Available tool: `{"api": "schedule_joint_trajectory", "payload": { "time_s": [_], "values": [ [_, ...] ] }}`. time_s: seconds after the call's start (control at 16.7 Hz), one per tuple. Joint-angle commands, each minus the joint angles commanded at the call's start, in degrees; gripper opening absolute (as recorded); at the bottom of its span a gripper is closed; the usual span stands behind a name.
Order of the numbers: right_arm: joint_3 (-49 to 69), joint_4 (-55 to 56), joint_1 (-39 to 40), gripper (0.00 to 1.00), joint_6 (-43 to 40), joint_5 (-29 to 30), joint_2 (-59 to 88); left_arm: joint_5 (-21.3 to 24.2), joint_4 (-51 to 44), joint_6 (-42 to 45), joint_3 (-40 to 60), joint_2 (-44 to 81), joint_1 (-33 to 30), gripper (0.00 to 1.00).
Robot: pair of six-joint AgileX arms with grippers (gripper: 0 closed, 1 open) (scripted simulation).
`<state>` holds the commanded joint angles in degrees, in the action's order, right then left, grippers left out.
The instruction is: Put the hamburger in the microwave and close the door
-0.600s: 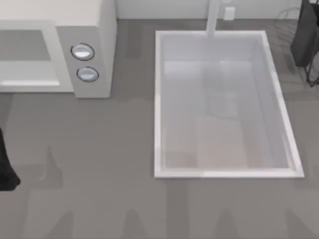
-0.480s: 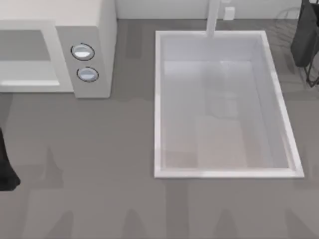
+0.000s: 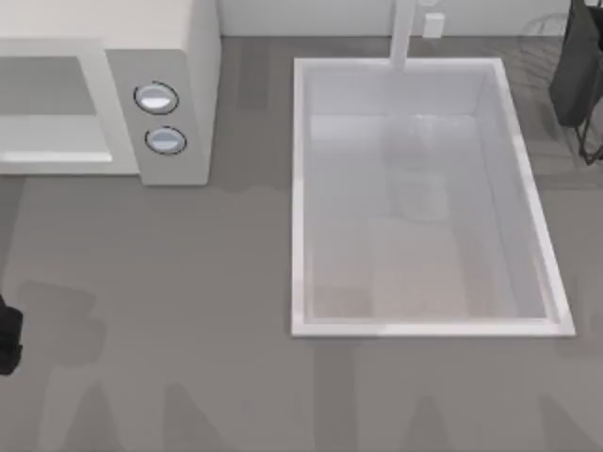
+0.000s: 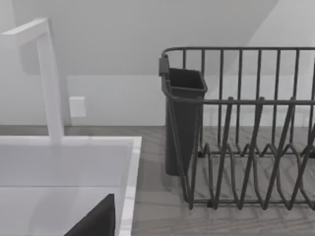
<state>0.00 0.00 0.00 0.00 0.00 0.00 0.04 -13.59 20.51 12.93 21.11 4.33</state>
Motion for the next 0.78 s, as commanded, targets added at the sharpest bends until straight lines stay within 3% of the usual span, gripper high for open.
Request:
{"api": "schedule_joint_trajectory", "payload": {
  "time_s": [0.48,0.78],
  "values": [
    [0.0,0.0,0.0,1.00,0.0,0.0,0.0,-0.3,-23.1,36.1,22.2,37.7,7.8,1.00],
    [0.0,0.0,0.0,1.00,0.0,0.0,0.0,-0.4,-34.8,54.2,33.4,56.5,11.7,1.00]
  ]
}}
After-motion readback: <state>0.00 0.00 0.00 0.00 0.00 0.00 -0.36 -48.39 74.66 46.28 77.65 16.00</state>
